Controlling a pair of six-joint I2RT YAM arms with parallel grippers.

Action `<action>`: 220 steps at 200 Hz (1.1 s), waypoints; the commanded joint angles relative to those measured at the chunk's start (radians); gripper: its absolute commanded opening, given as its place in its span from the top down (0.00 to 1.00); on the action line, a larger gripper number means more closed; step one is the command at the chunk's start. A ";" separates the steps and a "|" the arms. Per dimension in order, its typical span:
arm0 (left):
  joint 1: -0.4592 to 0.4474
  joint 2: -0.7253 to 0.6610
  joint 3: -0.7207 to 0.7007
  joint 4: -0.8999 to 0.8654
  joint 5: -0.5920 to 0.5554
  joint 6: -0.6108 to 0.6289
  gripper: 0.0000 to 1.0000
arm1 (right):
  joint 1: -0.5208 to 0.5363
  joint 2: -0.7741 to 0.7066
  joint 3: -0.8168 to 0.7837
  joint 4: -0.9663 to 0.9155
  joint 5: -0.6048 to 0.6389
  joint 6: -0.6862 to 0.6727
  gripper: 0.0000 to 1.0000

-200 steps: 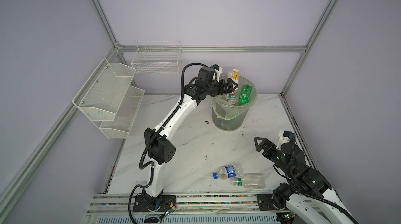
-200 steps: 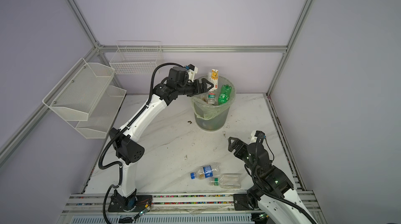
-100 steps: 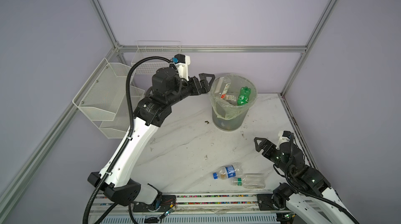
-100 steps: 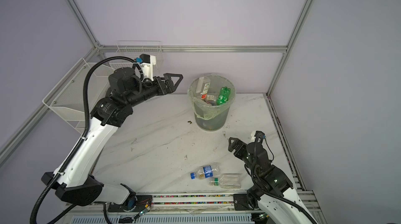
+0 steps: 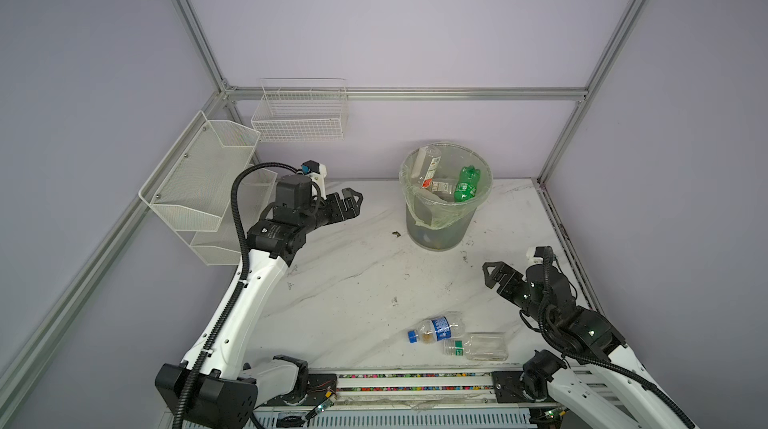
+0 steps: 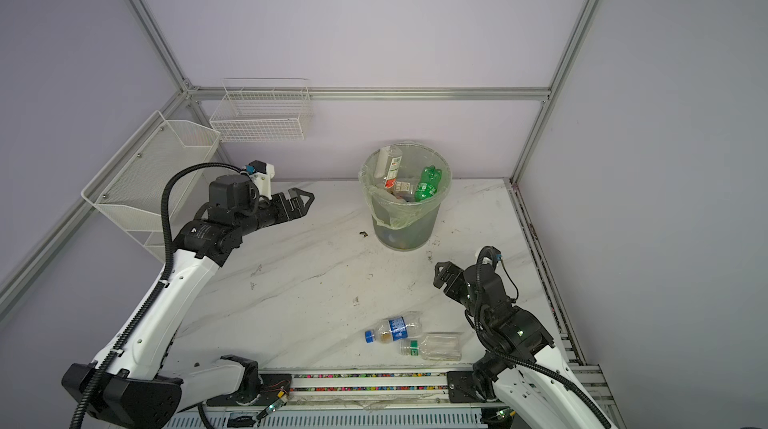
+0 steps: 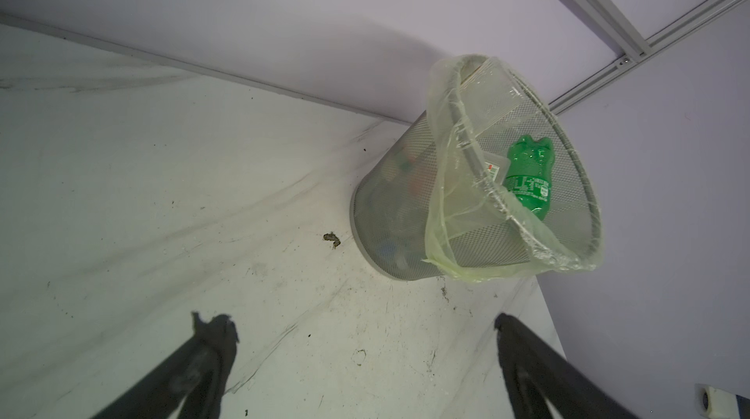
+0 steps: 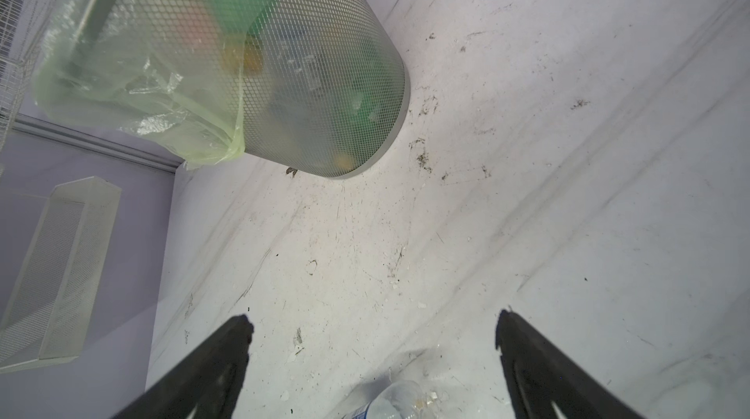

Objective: Throw the plastic bottles in the bin
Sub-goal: Pick up the plastic bottle from the bottom-center of the table.

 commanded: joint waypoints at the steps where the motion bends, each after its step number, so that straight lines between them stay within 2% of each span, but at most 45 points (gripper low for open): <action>1: 0.040 -0.034 -0.074 0.047 0.078 0.040 0.00 | -0.002 0.020 0.018 -0.055 -0.020 -0.011 0.03; 51: 0.073 -0.068 -0.201 0.070 0.148 0.048 0.00 | -0.002 0.040 0.010 -0.114 -0.066 -0.030 0.03; 106: 0.040 -0.130 -0.328 0.109 0.341 0.004 0.00 | -0.002 0.113 0.019 -0.121 -0.084 -0.031 0.03; 124: -0.012 -0.180 -0.364 0.099 0.350 0.049 0.00 | -0.002 0.132 0.012 -0.095 -0.091 -0.025 0.03; 161: -0.184 -0.256 -0.384 0.038 0.248 0.124 0.00 | -0.002 0.183 0.014 -0.086 -0.079 -0.031 0.03; 200: -0.408 -0.262 -0.383 -0.014 0.111 0.203 0.00 | -0.002 0.167 0.031 -0.059 -0.062 -0.031 0.03; 220: -0.492 -0.244 -0.371 -0.032 0.048 0.217 0.00 | -0.001 0.162 0.028 -0.042 -0.070 -0.029 0.03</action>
